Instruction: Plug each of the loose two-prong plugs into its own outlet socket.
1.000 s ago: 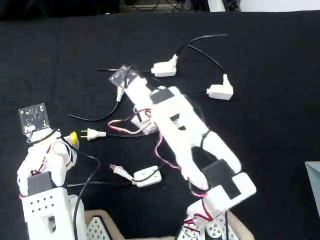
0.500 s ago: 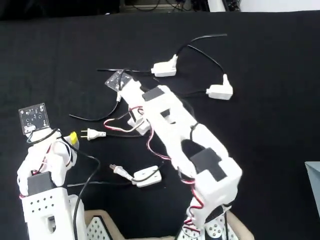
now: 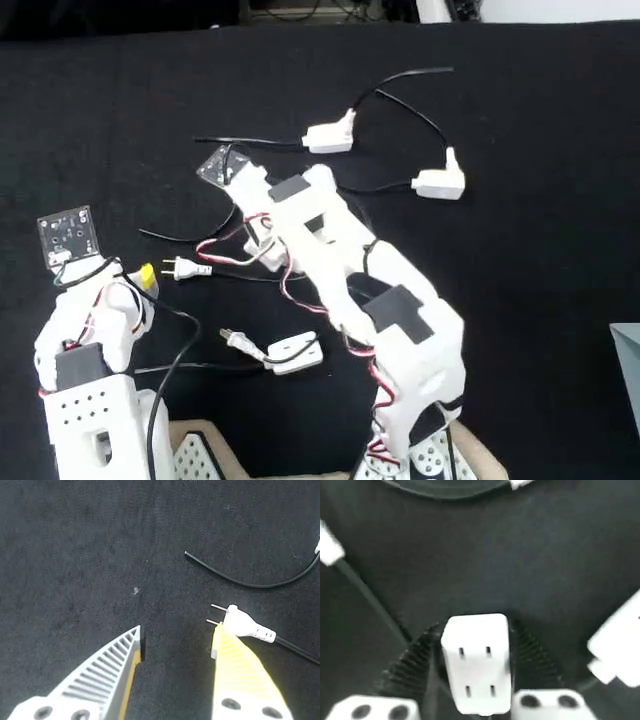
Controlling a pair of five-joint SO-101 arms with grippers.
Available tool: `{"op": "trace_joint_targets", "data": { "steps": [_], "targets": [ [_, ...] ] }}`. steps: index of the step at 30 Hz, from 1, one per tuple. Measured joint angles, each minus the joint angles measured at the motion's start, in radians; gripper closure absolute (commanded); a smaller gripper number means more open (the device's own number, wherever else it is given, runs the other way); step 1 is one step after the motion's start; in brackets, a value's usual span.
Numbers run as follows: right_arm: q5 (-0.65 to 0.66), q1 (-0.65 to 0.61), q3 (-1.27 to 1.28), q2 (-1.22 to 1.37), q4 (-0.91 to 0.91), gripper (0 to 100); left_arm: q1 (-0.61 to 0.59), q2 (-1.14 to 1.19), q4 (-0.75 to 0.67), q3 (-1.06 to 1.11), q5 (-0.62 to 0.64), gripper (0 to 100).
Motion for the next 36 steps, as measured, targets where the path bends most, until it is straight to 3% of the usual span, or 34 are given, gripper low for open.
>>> {"op": "trace_joint_targets", "data": {
  "steps": [4,9,16,29,36],
  "targets": [
    [0.000,-0.002,0.000,0.002,0.051,81.5,0.000,0.000,0.000,0.000,0.000,76],
    [0.000,0.000,-0.002,0.002,0.083,98.4,0.000,0.000,0.000,0.000,0.000,76],
    [0.000,0.018,-0.014,-0.058,0.097,98.7,0.000,0.000,0.000,0.000,0.000,76],
    [-0.006,0.239,-0.018,-0.512,0.098,98.6,0.000,0.000,0.000,0.000,0.000,76],
    [-0.187,0.278,-0.155,-0.661,0.207,98.5,0.000,0.000,0.000,0.000,0.000,76]
  ]
}}
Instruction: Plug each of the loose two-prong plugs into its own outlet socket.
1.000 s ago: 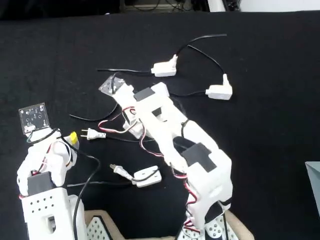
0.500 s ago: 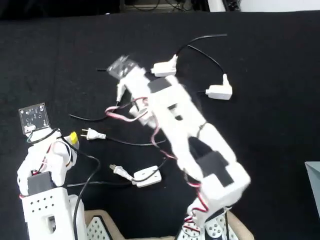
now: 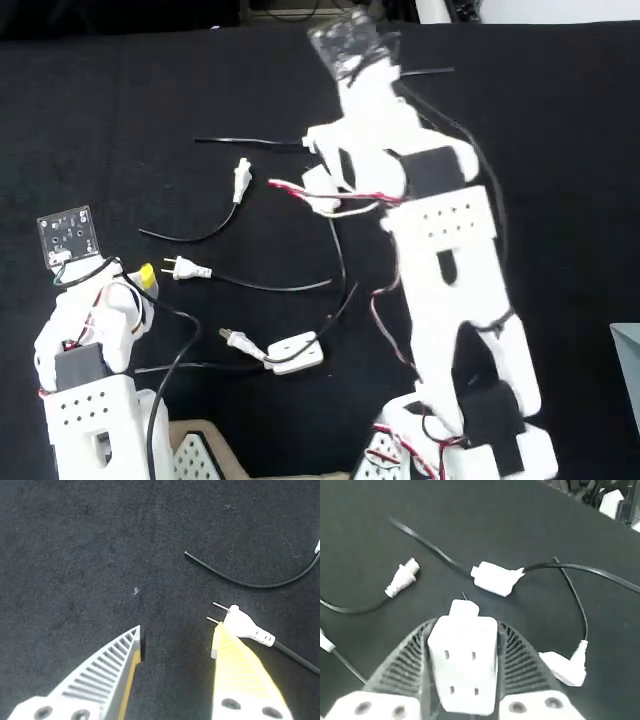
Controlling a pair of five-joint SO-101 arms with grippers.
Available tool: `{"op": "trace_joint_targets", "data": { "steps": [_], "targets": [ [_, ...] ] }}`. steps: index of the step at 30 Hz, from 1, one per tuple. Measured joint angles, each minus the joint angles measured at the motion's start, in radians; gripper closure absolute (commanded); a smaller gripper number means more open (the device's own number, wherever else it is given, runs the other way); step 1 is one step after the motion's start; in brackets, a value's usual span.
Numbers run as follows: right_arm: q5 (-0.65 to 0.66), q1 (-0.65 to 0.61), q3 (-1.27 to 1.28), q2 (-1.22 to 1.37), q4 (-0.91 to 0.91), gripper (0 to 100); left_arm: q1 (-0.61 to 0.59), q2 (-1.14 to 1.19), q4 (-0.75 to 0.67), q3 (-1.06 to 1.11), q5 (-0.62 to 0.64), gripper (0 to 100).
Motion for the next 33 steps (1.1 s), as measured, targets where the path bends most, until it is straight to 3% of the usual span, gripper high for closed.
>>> {"op": "trace_joint_targets", "data": {
  "steps": [6,16,22,28,33],
  "targets": [
    [-0.336,-0.002,-0.114,0.009,0.127,98.4,0.000,0.000,0.000,0.000,0.000,76],
    [-0.876,-0.040,-0.123,0.281,0.137,98.3,0.000,0.000,0.000,0.000,0.000,76],
    [-0.954,-0.089,-0.133,0.545,0.083,97.9,0.000,0.000,0.000,0.000,0.000,76],
    [-0.956,-0.103,-0.133,0.726,0.043,77.6,0.000,0.000,0.000,0.000,0.000,76],
    [-0.956,-0.152,-0.133,0.740,0.043,75.8,0.000,0.000,0.000,0.000,0.000,76]
  ]
}}
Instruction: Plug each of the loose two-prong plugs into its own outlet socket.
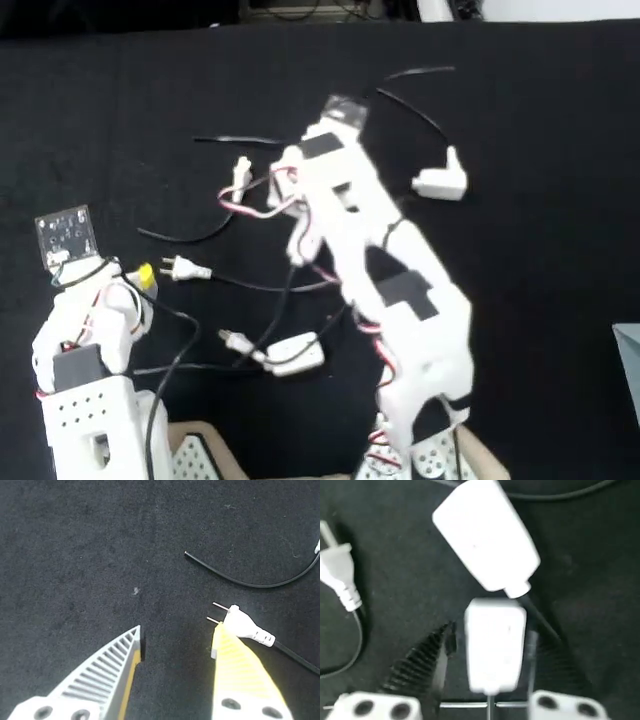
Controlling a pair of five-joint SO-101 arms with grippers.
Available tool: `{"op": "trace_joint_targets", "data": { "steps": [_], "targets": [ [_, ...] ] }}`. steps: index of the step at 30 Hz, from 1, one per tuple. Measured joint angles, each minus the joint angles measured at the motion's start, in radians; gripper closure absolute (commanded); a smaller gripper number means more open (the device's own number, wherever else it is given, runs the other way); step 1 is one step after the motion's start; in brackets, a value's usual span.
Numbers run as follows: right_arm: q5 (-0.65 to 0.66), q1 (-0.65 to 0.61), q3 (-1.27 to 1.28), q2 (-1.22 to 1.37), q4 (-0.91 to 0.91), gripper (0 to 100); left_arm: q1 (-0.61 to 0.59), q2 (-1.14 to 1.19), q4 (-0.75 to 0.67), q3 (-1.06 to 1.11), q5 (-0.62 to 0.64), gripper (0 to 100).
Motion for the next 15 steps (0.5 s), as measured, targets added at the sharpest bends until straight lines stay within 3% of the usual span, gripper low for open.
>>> {"op": "trace_joint_targets", "data": {
  "steps": [8,15],
  "targets": [
    [0.084,-0.021,0.000,-0.106,0.037,75.8,-0.005,0.000,0.000,0.000,0.000,76],
    [0.348,0.021,0.000,-0.210,0.160,75.8,-0.146,0.000,0.000,-0.002,0.000,76]
  ]
}}
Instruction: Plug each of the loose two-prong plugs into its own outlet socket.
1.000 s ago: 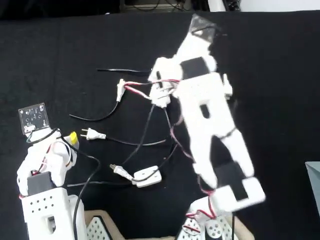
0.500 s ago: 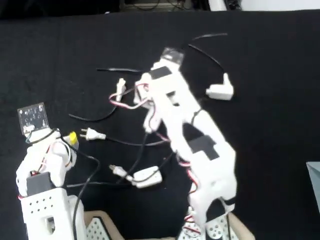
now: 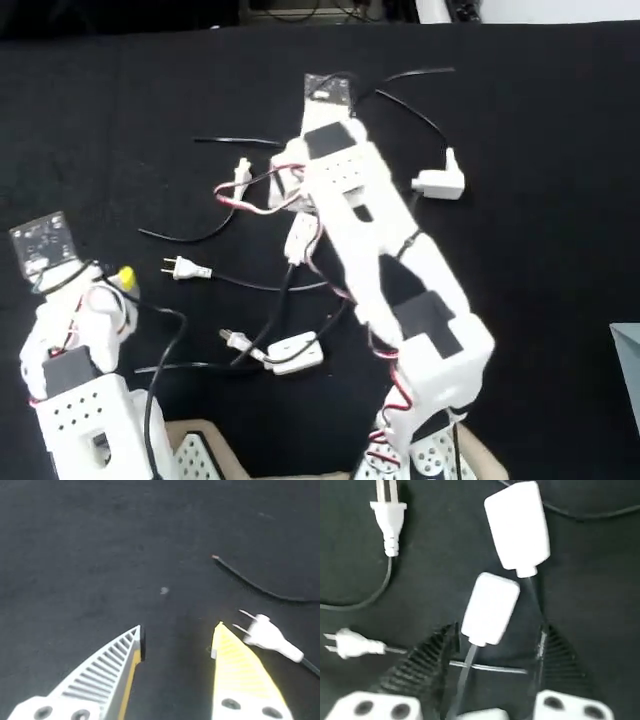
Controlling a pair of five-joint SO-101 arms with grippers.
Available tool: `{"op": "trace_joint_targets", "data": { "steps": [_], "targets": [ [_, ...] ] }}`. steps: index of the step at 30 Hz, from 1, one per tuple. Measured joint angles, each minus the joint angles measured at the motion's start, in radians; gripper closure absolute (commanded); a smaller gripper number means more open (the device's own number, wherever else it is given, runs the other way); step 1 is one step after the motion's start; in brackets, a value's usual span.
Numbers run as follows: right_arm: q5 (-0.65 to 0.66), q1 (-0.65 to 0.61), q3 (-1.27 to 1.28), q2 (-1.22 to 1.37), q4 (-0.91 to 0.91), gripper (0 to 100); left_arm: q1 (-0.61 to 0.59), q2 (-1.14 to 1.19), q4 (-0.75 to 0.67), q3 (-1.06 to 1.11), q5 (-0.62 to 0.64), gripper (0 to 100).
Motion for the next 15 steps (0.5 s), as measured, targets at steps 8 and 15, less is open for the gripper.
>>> {"op": "trace_joint_targets", "data": {
  "steps": [8,15],
  "targets": [
    [0.557,0.132,0.000,-0.002,0.103,75.8,-0.100,0.000,0.000,-0.009,-0.002,77],
    [0.887,0.075,0.000,-0.002,0.077,75.7,-0.101,0.000,0.000,-0.011,-0.002,77]
  ]
}}
